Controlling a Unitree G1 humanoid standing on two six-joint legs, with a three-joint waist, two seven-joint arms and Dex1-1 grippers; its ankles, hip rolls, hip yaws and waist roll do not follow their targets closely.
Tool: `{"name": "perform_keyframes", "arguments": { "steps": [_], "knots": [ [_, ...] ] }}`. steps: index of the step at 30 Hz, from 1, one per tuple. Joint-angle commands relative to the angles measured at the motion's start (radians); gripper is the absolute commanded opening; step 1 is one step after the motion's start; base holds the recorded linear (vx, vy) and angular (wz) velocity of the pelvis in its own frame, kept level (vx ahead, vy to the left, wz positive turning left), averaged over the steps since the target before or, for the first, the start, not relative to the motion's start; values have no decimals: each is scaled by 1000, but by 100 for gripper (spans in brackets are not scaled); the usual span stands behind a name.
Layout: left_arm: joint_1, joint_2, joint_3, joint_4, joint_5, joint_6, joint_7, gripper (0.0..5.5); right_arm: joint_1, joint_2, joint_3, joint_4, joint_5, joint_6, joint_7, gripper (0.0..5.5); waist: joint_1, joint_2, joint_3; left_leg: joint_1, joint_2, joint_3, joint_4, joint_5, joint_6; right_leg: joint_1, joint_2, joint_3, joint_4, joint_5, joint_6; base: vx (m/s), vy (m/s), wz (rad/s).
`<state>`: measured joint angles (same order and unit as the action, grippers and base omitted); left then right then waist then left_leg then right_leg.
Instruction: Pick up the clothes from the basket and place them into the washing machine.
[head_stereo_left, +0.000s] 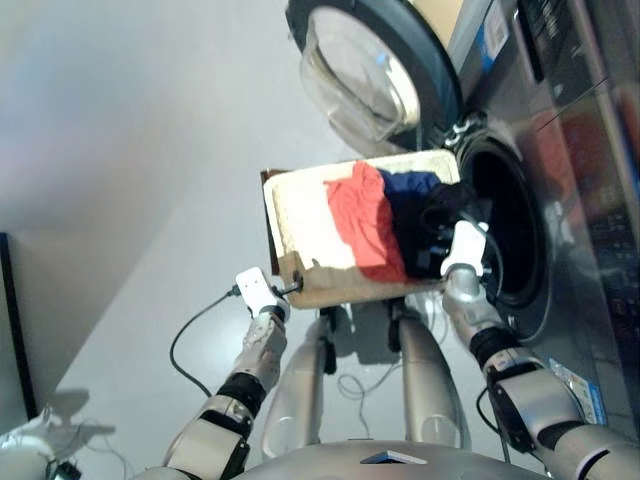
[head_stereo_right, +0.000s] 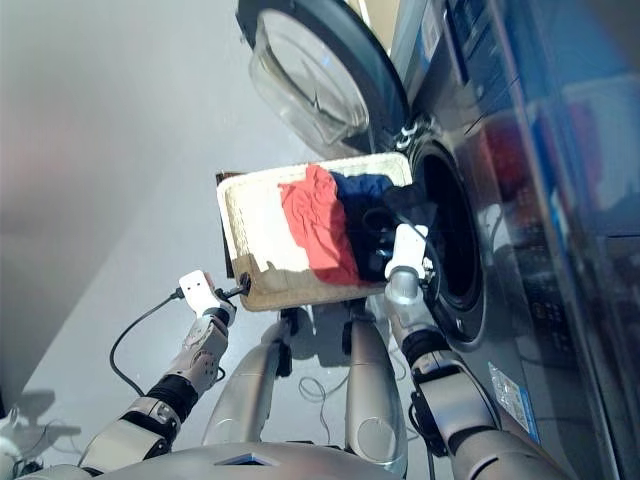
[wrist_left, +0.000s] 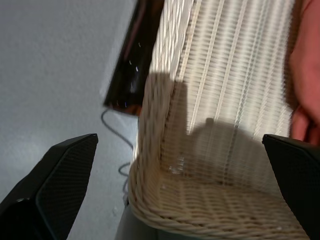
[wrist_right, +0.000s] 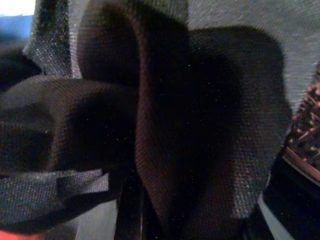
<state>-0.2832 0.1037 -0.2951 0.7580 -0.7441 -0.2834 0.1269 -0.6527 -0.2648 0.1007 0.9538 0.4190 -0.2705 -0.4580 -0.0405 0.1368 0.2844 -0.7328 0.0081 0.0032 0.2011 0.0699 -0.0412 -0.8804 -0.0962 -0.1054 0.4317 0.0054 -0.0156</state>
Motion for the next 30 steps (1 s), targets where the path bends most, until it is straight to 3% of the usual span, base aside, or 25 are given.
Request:
{"name": "perform_keyframes", "arguments": {
  "steps": [1, 2, 5, 7, 11, 15, 19, 22, 24, 25, 26, 29, 30],
  "knots": [
    [11, 54, 9, -57, 16, -59, 20, 550, -79, -18, -66, -20, 67, -115, -87, 0, 5, -17, -34, -70, -16, 23, 231, -193, 17, 27, -17, 38, -2, -70, 116, 0, 0, 0],
    [12, 64, 6, -67, 11, -64, 30, 550, -154, -45, -125, 4, 103, -148, -155, 0, 10, -3, -33, -112, -17, 21, 252, -204, 20, -18, -16, 47, 30, -83, 113, 0, 0, 0],
    [14, 78, 4, -74, 17, -65, 34, 550, -225, -80, -155, 41, 112, -161, -195, 0, 25, 7, -38, -161, -15, 26, 276, -214, 27, -69, -11, 53, 50, -89, 109, 0, 0, 0],
    [19, 92, 7, -68, 5, -63, 36, 550, -323, -154, -226, 81, 221, -218, -241, 0, 37, 20, -47, -211, -15, 24, 302, -224, 34, -123, -8, 67, 81, -101, 107, 28, 6, -23],
    [24, 96, 18, -51, -20, -57, 39, 550, -402, -274, -236, 74, 243, -259, -306, 0, 44, 30, -58, -248, -14, 26, 319, -234, 34, -187, -5, 86, 115, -113, 104, 13, 2, -21],
    [29, 93, 17, -26, -21, -53, 39, 550, -416, -401, -280, 104, 259, -276, -393, 0, 40, 35, -68, -275, -14, 31, 333, -245, 35, -220, -2, 96, 131, -124, 103, 0, 0, 0],
    [30, 85, 28, -27, -11, -60, 43, 550, -359, -504, -290, 17, 144, -280, -460, 0, 29, 33, -79, -299, -18, 31, 346, -252, 39, -246, -4, 102, 149, -127, 105, 0, 0, 0],
    [24, 84, 27, -25, -5, -71, 46, 550, -312, -518, -281, 3, 96, -260, -463, 0, 29, 28, -86, -298, -19, 29, 343, -252, 38, -248, -5, 102, 154, -128, 106, 0, 0, 0],
    [13, 82, 31, -16, 5, -84, 47, 550, -270, -478, -264, 12, 68, -243, -426, 13, 27, 22, -89, -293, -19, 29, 339, -253, 36, -241, -5, 100, 146, -123, 107, 0, 0, 0],
    [14, 83, 32, -15, 5, -85, 47, 550, -268, -476, -265, 11, 68, -244, -424, 194, 26, 21, -89, -293, -18, 29, 338, -252, 36, -239, -5, 100, 144, -123, 107, 0, 0, 0],
    [-2, 78, 30, -7, 2, -91, 47, 550, -258, -421, -245, 28, 90, -241, -381, 550, 26, 16, -92, -288, -17, 29, 332, -252, 35, -234, -4, 97, 134, -117, 107, 0, 0, 0],
    [-16, 72, 31, 0, -5, -91, 40, 550, -242, -337, -208, 51, 165, -242, -256, 550, 23, 10, -93, -282, -16, 27, 325, -248, 33, -222, 0, 96, 119, -109, 107, 0, 0, 0],
    [-27, 64, 29, 6, 2, -90, 31, 550, -205, -265, -179, 51, 225, -240, -150, 550, 19, 6, -93, -276, -13, 26, 317, -245, 30, -210, 1, 92, 107, -104, 106, 0, 0, 0]
  ]
}}
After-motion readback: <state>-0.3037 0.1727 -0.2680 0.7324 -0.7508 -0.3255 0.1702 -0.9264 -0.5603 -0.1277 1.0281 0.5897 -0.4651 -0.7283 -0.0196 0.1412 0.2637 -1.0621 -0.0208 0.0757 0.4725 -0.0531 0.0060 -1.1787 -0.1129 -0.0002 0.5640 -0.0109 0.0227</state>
